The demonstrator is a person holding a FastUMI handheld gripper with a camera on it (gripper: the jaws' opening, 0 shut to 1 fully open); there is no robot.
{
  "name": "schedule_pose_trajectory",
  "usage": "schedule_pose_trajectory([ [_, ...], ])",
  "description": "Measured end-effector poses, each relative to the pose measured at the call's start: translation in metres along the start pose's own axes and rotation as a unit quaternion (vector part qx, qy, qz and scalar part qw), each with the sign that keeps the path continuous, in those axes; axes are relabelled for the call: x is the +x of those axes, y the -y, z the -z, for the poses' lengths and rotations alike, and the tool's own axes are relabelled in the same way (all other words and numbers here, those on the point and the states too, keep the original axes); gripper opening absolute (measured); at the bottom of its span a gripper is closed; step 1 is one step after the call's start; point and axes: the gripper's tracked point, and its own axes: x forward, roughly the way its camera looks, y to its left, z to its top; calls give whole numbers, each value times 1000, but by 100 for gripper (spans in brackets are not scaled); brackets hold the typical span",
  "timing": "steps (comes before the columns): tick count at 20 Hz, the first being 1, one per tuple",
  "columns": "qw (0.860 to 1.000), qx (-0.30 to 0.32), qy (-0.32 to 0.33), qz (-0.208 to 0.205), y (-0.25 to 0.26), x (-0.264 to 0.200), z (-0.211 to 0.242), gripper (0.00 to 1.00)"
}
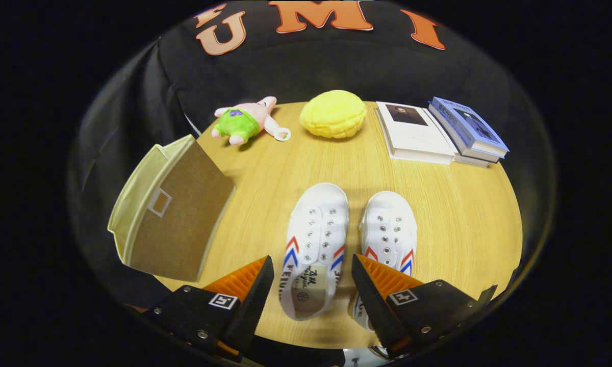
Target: Open the storage box then place both shoes into the box .Put the left shoe in first, then the right shoe, with the right side of both shoes facing outward in a uniform manner.
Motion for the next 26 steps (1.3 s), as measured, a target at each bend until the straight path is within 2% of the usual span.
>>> schedule_pose_trajectory([
  [7,1000,-9,-24,1,12,35,18,74],
  [11,999,10,-32,-1,13,57,14,56],
  [13,998,38,-42,-23,9,63,15,47],
  [16,993,87,-57,-62,4,64,16,43],
  [18,987,134,-55,-70,5,59,12,27],
  [19,985,148,-41,-82,6,57,9,15],
  [20,983,158,-36,-88,6,55,7,11],
  [21,981,166,-44,-93,5,49,11,7],
  [26,980,168,-26,-107,0,36,-7,7],
])
